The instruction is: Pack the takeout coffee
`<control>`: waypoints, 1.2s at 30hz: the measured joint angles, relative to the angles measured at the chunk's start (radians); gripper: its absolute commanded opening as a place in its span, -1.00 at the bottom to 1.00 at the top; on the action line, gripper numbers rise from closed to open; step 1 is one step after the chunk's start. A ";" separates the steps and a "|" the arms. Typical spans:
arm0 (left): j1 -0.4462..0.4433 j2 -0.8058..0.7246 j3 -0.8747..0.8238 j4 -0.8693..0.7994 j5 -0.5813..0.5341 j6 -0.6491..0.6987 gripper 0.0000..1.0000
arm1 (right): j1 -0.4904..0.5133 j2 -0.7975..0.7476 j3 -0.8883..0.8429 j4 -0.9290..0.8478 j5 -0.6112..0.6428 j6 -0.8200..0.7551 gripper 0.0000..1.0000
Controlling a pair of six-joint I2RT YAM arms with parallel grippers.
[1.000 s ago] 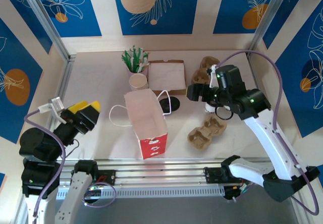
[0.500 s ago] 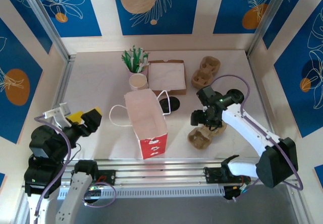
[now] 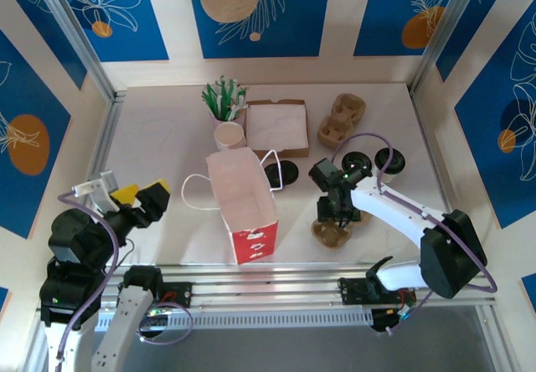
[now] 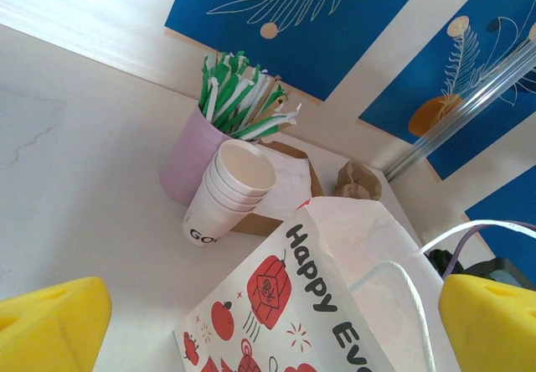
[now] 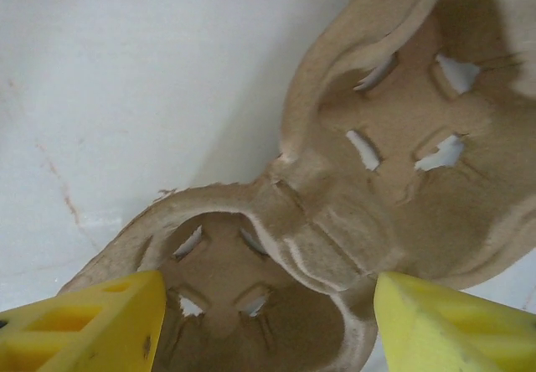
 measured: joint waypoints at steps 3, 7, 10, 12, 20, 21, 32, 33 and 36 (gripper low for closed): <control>-0.005 0.000 0.000 0.000 -0.002 0.012 1.00 | 0.000 -0.002 0.000 -0.007 0.024 0.021 0.23; -0.006 0.000 0.000 0.000 -0.003 0.018 1.00 | -0.006 -0.025 -0.010 -0.006 0.031 0.028 0.24; -0.006 0.000 0.000 0.000 -0.003 0.019 1.00 | -0.015 -0.022 -0.011 -0.007 0.031 0.029 0.24; -0.006 0.000 0.000 0.000 -0.003 0.019 1.00 | -0.026 -0.004 -0.011 -0.007 0.026 0.029 0.24; -0.006 0.000 0.000 0.000 -0.003 0.019 1.00 | -0.027 0.075 -0.011 0.008 0.011 0.024 0.25; -0.006 0.000 0.000 0.000 -0.003 0.019 1.00 | -0.019 0.084 -0.011 0.007 0.011 0.025 0.25; -0.006 0.003 -0.013 0.002 -0.002 0.018 1.00 | 0.017 0.104 -0.008 0.032 0.015 0.013 0.33; -0.006 0.005 -0.014 0.003 -0.002 0.018 1.00 | 0.025 0.099 -0.005 0.031 0.014 0.013 0.33; -0.006 0.014 -0.015 0.008 0.001 0.017 1.00 | 0.048 0.069 0.030 0.026 0.008 0.014 0.35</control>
